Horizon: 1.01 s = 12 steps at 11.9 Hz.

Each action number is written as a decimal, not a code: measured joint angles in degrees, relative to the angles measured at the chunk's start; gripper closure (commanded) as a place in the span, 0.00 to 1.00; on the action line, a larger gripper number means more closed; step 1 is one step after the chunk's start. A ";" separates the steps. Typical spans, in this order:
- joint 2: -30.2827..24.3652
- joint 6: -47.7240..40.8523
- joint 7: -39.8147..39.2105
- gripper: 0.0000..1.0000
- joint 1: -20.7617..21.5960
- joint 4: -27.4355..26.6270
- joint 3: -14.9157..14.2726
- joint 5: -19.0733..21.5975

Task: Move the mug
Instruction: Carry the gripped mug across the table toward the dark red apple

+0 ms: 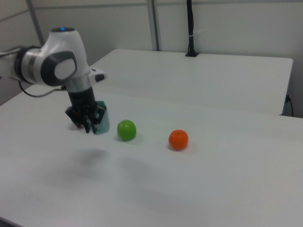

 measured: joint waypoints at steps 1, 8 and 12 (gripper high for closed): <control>-0.02 -3.36 -2.67 0.97 0.51 2.11 0.86 1.35; 2.79 -7.17 -3.87 0.96 5.28 5.57 13.76 2.17; 11.59 -0.51 -0.43 0.96 9.13 7.21 13.77 -0.64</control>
